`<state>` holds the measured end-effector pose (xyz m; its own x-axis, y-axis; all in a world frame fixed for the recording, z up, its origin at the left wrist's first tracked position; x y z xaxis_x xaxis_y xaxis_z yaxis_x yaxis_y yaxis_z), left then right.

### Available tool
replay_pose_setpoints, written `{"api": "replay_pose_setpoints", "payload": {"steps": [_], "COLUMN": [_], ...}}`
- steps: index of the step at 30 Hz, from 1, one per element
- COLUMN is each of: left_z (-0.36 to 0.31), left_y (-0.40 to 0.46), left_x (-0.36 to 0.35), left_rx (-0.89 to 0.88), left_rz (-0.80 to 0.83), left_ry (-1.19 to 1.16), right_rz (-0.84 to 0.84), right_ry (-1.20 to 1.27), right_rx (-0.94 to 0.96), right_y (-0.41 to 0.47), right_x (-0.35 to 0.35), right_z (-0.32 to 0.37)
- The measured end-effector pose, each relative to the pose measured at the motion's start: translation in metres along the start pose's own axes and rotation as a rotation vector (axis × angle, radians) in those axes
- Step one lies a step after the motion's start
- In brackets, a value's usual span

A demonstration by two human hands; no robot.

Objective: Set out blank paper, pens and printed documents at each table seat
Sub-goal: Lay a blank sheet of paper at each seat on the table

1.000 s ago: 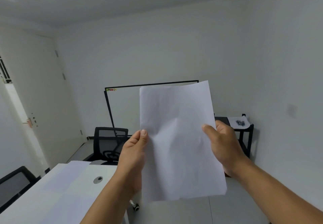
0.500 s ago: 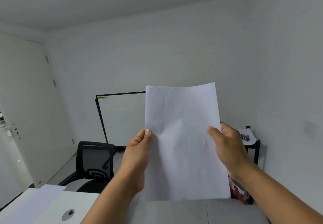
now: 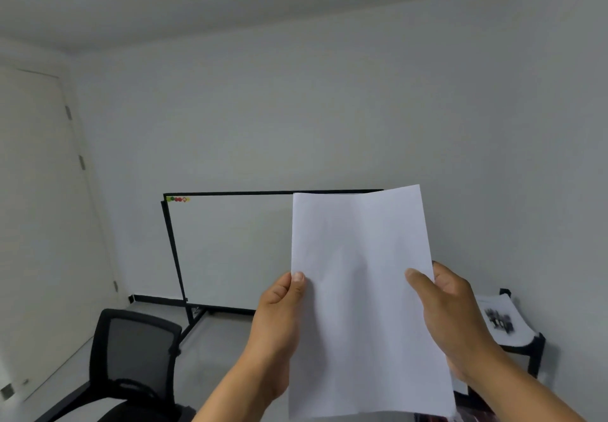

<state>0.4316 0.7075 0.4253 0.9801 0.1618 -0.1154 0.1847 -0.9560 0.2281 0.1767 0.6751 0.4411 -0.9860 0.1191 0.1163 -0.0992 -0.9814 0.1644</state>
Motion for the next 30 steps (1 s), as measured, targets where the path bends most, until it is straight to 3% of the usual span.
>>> {"api": "replay_pose_setpoints", "payload": {"steps": [9, 16, 25, 30], "left_z": [0.036, 0.059, 0.084, 0.107], "left_y": [0.147, 0.256, 0.377, 0.457], "left_x": [-0.022, 0.0, 0.085, 0.167], "left_rx": [-0.065, -0.159, -0.261, -0.308], "left_rz": [-0.099, -0.347, -0.579, -0.657], "left_ry": [0.116, 0.152, 0.252, 0.261], "right_rz": [0.151, 0.368, 0.575, 0.61], "right_ry": [0.08, 0.144, 0.149, 0.127], "right_rx": [-0.016, -0.008, 0.031, 0.159], "right_y": [0.18, 0.332, 0.467, 0.528], "right_x": [-0.035, -0.108, -0.26, -0.367], "right_z": [-0.035, -0.045, -0.053, -0.058]}}
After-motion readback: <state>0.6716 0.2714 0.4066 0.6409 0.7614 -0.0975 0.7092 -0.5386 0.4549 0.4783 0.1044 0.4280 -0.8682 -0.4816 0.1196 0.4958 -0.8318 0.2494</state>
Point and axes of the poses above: each hand's wrist, its own y-axis towards the middle knuckle, its own x-axis out of the back of the hand, z = x × y, the point moved 6 cm from there along y, towards the middle knuckle, and after that the axes turned 8 degrees about -x, right-handed, at the moved point
